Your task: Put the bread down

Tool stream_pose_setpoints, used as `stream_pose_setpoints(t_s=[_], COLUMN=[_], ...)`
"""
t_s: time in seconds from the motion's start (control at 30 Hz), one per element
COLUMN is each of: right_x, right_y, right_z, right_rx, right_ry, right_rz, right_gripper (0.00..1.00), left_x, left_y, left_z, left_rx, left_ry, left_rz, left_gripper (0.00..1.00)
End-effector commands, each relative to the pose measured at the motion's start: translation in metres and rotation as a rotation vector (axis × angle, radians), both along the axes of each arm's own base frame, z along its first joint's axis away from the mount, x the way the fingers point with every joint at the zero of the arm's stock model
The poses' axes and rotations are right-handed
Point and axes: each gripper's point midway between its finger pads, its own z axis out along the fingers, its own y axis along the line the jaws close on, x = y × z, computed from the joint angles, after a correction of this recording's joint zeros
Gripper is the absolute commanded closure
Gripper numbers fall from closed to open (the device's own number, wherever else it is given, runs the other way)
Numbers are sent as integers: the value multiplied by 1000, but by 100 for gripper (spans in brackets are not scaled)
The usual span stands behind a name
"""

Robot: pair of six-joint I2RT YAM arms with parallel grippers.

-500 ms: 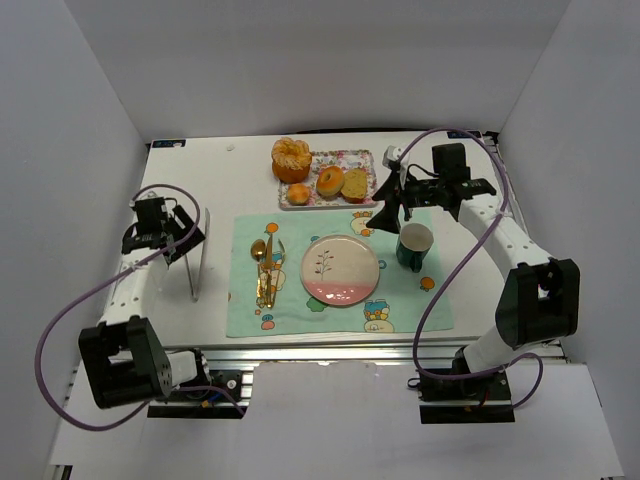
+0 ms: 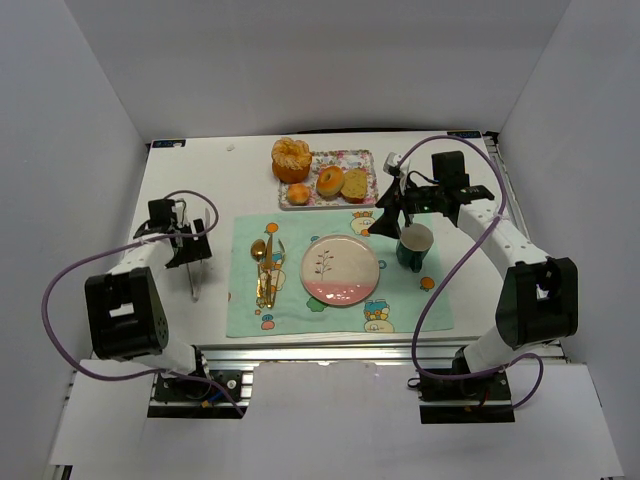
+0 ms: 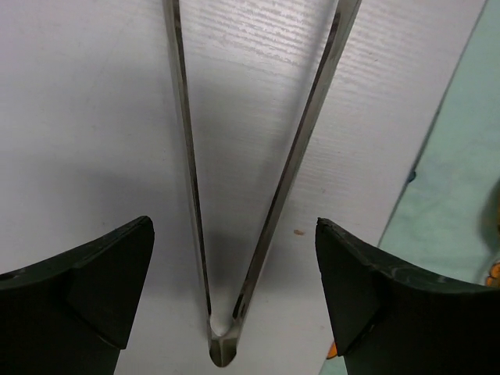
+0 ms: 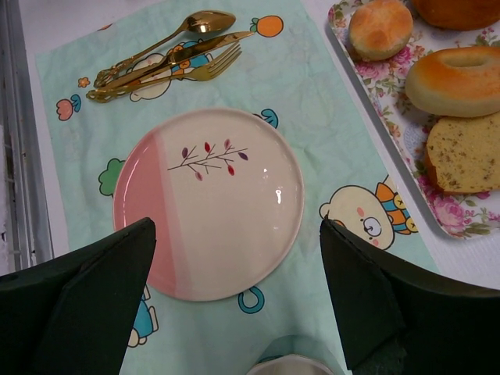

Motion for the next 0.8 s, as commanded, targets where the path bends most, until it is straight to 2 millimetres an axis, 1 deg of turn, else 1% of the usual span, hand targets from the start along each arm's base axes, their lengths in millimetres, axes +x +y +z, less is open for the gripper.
stream_pose_setpoints(t_s=[0.0,0.13,0.27,0.33,0.37,0.4,0.47,0.57,0.6,0.63,0.67,0.73,0.77], right_x=[7,9,9,9,10,10,11,13,13,13,14,14,14], right_y=[-1,-2,-3,-2,-3,-3,-5,-6,-6,-7,-7,-8,-9], right_z=[16,14,12,13,13,13,13,14,13,13,13,13,14], right_rx=[10,2,-3,-4,-6,-7,-9,-11,-14,-15,-16,-18,-17], right_ry=[-62,-56,-49,-53,-53,-55,-54,-53,-48,-49,-47,-51,-50], right_rz=[-12,-19,-22,-24,-28,-28,-35,-39,-41,-42,-45,-48,-48], right_gripper=[11,10,11,11,11,11,11,11,11,11,11,11,11], left_x=[11,12,3,0,-5,-8,-12,-12,-11,-11,-11,-7,-5], left_y=[-2,-1,1,0,7,7,9,7,6,5,4,1,-1], left_z=[-5,-16,-32,-37,-42,-46,-50,-51,-52,-52,-52,-51,-48], left_rx=[13,20,28,25,58,62,81,97,94,90,85,65,58], left_ry=[-16,-23,26,32,53,67,87,78,77,76,75,57,43], left_rz=[-77,-83,-80,-74,-50,-40,-26,-16,-12,-11,-12,-18,-20], left_gripper=[9,12,18,21,23,26,29,31,34,41,45,57,67])
